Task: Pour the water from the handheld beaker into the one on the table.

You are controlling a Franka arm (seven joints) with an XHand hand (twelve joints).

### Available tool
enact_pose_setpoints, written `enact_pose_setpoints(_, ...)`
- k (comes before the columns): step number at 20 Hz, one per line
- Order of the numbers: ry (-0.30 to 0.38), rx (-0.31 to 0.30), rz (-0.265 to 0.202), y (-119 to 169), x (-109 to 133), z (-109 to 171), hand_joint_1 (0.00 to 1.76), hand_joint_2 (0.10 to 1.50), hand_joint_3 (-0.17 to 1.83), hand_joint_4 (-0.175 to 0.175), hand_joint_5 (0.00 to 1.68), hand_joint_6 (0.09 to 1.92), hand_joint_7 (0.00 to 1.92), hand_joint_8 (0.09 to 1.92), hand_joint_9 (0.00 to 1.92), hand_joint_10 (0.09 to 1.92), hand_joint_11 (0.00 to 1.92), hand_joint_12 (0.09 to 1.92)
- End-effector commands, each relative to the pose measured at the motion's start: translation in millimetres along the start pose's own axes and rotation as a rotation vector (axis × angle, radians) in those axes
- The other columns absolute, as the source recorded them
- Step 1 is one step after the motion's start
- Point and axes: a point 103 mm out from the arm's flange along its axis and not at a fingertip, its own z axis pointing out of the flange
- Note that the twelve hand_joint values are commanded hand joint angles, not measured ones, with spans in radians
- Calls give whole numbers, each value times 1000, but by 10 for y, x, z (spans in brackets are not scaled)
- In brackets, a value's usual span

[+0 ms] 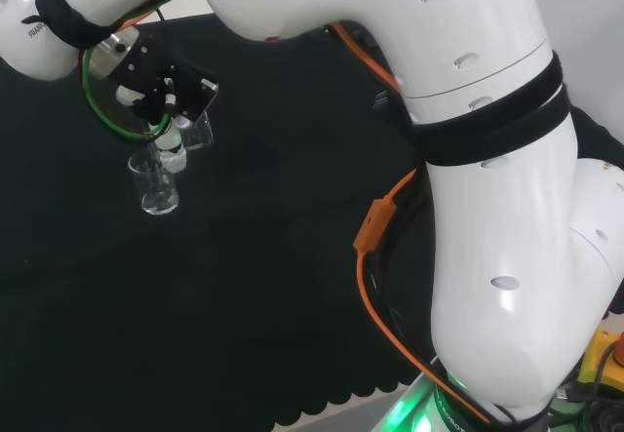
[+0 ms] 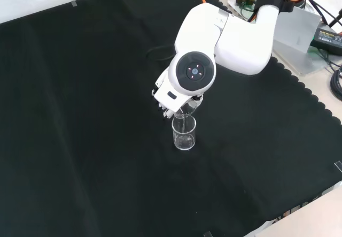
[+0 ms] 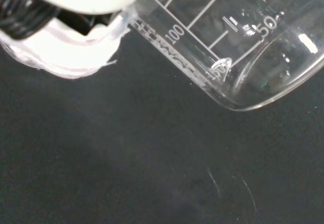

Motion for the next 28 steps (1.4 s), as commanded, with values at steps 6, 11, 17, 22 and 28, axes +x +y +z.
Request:
enact_pose_setpoints(6,-19,22,-1,-10,14,-56,1173,650,626,36,1350,521,1847,87,1715,87,1413,724)
enact_pose_setpoints(11,-27,31,-3,-3,22,-111,1173,650,627,36,1348,525,1847,87,1716,87,1414,724)
enact_pose_setpoints(17,-40,48,-17,25,32,-141,1173,650,628,36,1347,529,1848,87,1717,87,1415,724)
enact_pose_setpoints(22,-42,49,-17,27,45,-171,1173,650,630,35,1345,533,1848,87,1717,87,1416,723)
enact_pose_setpoints(28,-50,60,-18,29,63,-189,1173,650,631,34,1343,537,1848,87,1717,87,1416,722)
